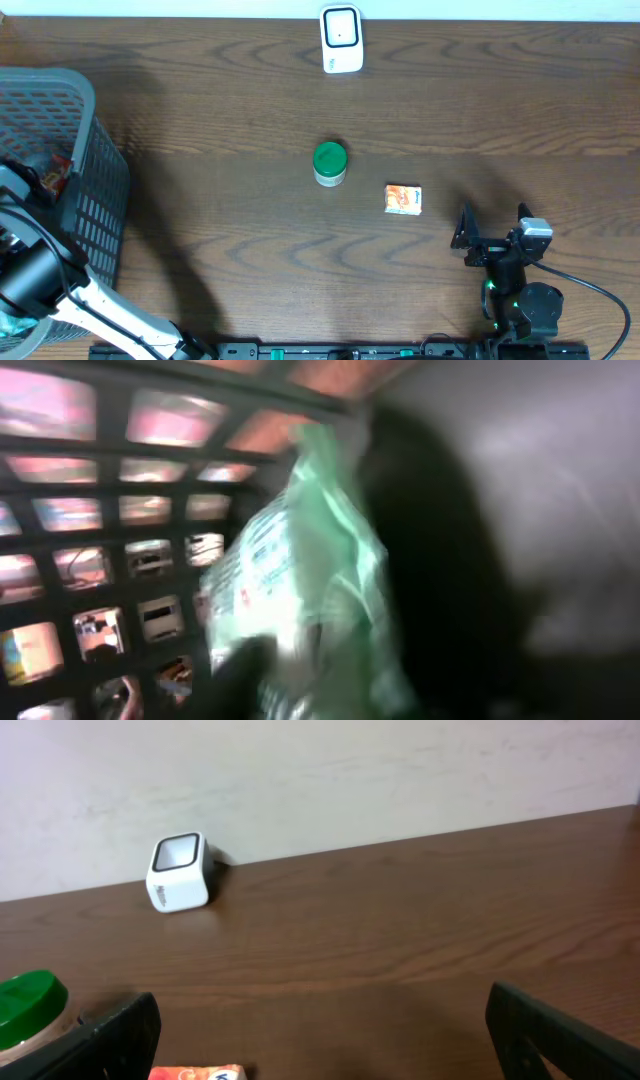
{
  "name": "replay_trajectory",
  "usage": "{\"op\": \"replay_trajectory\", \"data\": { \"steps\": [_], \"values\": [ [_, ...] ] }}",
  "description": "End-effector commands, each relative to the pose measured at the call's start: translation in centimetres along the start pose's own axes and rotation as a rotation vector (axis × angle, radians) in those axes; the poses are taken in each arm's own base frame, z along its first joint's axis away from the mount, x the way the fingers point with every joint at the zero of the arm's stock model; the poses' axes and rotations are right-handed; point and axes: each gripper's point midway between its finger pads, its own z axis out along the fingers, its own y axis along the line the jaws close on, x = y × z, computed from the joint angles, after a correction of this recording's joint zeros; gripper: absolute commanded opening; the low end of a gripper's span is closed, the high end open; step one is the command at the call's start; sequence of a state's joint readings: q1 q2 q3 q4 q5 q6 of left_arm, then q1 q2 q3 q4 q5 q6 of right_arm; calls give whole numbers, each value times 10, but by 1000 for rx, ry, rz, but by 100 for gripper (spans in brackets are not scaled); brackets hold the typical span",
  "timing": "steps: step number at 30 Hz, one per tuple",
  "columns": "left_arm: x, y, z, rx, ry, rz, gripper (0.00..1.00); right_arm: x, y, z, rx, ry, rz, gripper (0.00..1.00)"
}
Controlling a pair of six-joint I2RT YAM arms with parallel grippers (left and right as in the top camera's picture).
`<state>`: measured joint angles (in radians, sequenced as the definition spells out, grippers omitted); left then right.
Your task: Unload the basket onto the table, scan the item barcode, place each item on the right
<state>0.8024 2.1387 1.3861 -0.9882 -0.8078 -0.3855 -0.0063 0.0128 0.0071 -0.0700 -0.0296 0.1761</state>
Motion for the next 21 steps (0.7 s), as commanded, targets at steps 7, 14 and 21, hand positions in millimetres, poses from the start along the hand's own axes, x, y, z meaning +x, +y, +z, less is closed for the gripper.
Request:
{"op": "replay_trajectory", "data": {
  "steps": [7,14,21],
  "values": [
    [34,-27,17,71,140,-7,7,1,2,0,-8,4,6,99],
    [-13,-1,-59,106,0,2,7,1,2,0,-8,4,6,99],
    [-43,58,-181,227,-242,-104,7,1,2,0,-8,4,6,99]
  ]
}}
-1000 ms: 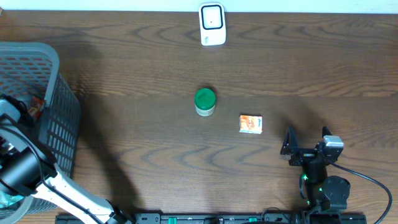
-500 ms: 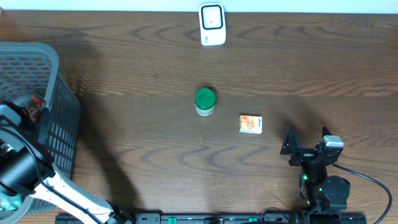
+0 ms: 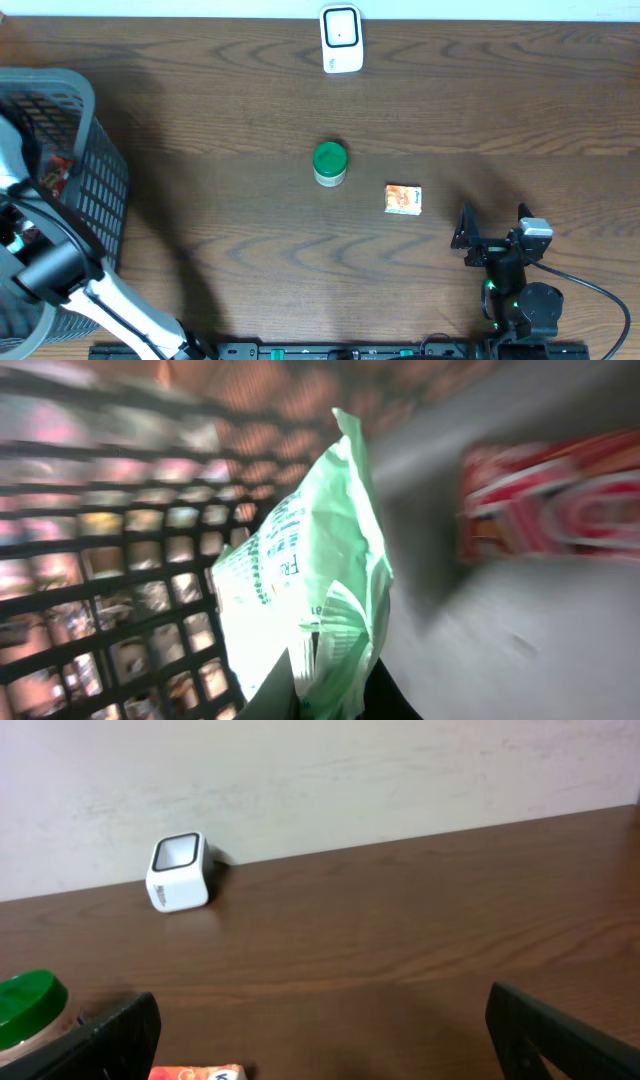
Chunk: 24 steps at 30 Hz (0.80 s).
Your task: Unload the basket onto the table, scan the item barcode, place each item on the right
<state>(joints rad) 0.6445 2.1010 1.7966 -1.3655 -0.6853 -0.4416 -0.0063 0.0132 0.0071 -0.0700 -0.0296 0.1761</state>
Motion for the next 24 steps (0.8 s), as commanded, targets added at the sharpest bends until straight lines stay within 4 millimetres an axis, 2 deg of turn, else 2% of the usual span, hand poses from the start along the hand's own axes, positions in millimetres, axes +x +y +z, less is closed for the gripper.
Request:
{"op": "replay_trajectory", "data": {
  "steps": [1,4,7,9,11,12,13,16,17,20,24],
  "values": [
    [-17,39,-79,94,-189,-116,7,1,2,0,-8,4,6,99],
    [-11,59,-131,200,-306,-172,7,1,2,0,-8,4,6,99],
    [6,82,-177,286,-432,-211,7,1,2,0,-8,4,6,99],
    [26,91,-210,387,-509,-213,7,1,2,0,-8,4,6,99],
    [52,88,-242,536,-565,-174,7,1,2,0,-8,4,6,99],
    [68,83,-261,638,-592,-136,7,1,2,0,-8,4,6,99],
    [95,72,-289,781,-623,-61,7,1,2,0,-8,4,6,99],
    [139,58,-327,937,-667,33,7,1,2,0,-8,4,6,99],
    [166,43,-345,969,-709,137,7,1,2,0,-8,4,6,99],
    [202,13,-356,922,-775,300,7,1,2,0,-8,4,6,99],
    [240,-34,-346,781,-800,440,7,1,2,0,-8,4,6,99]
  ]
}}
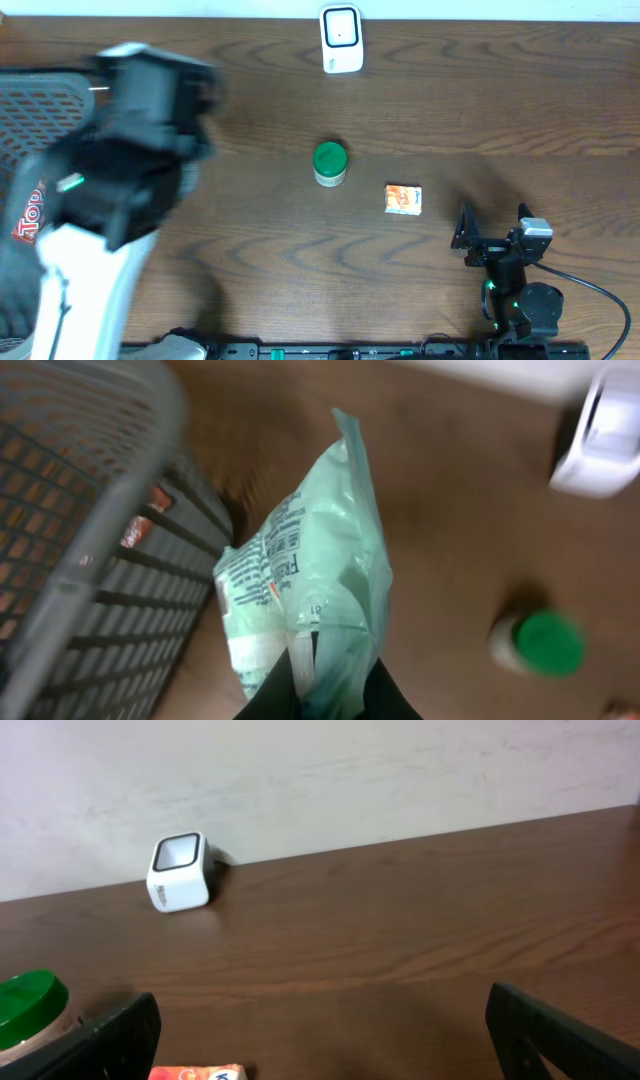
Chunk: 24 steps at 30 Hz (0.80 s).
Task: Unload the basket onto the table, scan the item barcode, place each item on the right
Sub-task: 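Carry the wipes pack with the left gripper and set it left of the jar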
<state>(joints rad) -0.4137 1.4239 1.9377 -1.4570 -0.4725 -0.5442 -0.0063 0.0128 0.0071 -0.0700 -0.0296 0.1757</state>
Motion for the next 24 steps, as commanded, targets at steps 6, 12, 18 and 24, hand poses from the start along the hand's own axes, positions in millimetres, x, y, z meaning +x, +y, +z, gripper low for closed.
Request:
{"op": "replay_trajectory", "data": {
  "steps": [6,12,18,24],
  "values": [
    [84,-62,92,-254,196,219,7,1,2,0,-8,4,6,99],
    [150,-68,155,-395,308,102,7,1,2,0,-8,4,6,99],
    [204,-104,198,-345,453,-49,7,1,2,0,-8,4,6,99],
    [232,-103,219,-433,501,-83,7,1,2,0,-8,4,6,99]
  ]
}}
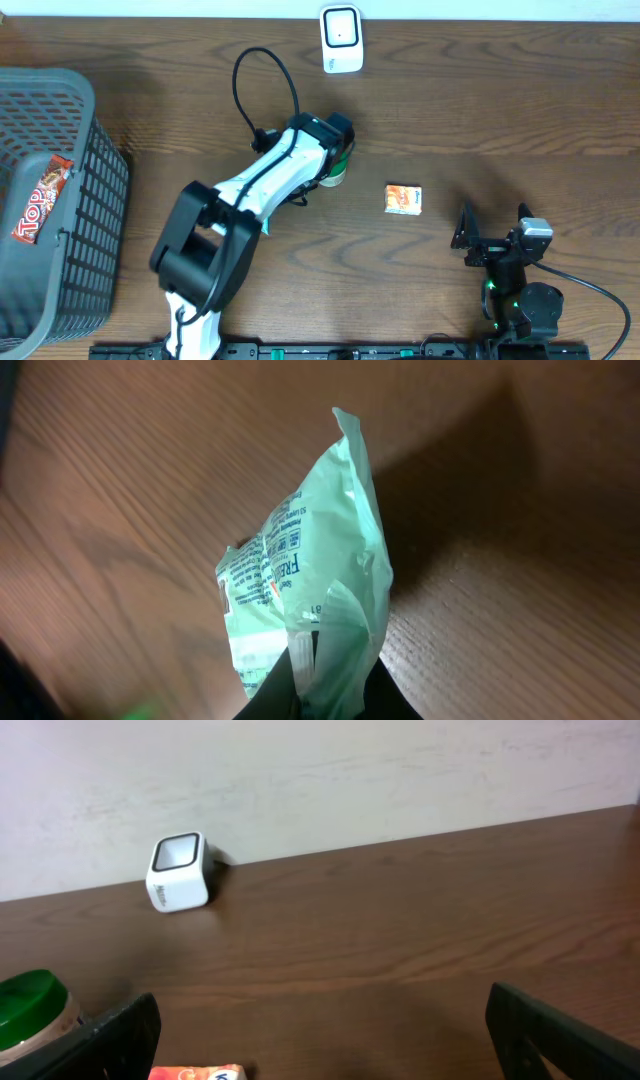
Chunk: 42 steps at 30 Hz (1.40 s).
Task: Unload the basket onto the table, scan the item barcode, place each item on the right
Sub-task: 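Carry the wipes pack with the left gripper and set it left of the jar, then reach into the basket and grasp the red chocolate bar with the left gripper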
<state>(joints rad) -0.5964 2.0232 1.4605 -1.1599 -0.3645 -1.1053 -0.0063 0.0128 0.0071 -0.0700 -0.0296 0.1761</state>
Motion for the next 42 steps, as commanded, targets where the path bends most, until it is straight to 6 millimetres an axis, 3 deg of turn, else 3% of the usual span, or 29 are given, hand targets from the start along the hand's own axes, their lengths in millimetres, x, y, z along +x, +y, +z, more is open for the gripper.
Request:
{"op": "replay_trajectory", "data": {
  "steps": [1,4,6,9,11,15,19,21,23,27,32,38,42],
  "values": [
    [10,-2,16,-44,40,-57,8,1,2,0,-8,4,6,99],
    [11,-3,18,-53,40,-51,61,1,2,0,-8,4,6,99],
    [5,-3,10,-27,24,-39,71,1,2,0,-8,4,6,99],
    [-10,-8,-15,54,-7,-4,73,1,2,0,-8,4,6,99],
    [-25,-5,-46,131,-42,28,75,1,2,0,-8,4,6,99],
    [-56,24,-110,267,-128,53,79,1,2,0,-8,4,6,99],
    [-89,79,-173,418,-258,15,85,1,2,0,-8,4,6,99],
    [-104,111,-190,462,-310,-53,85,1,2,0,-8,4,6,99],
    [-120,157,-199,477,-365,-142,85,1,2,0,-8,4,6,99],
    [-139,251,-188,434,-382,-420,85,1,2,0,-8,4,6,99],
    [-144,336,-148,370,-290,-696,85,1,2,0,-8,4,6,99],
    [-156,399,-99,250,-232,-873,85,1,2,0,-8,4,6,99],
    [-180,418,-74,203,-262,-800,90,1,2,0,-8,4,6,99]
  ]
}}
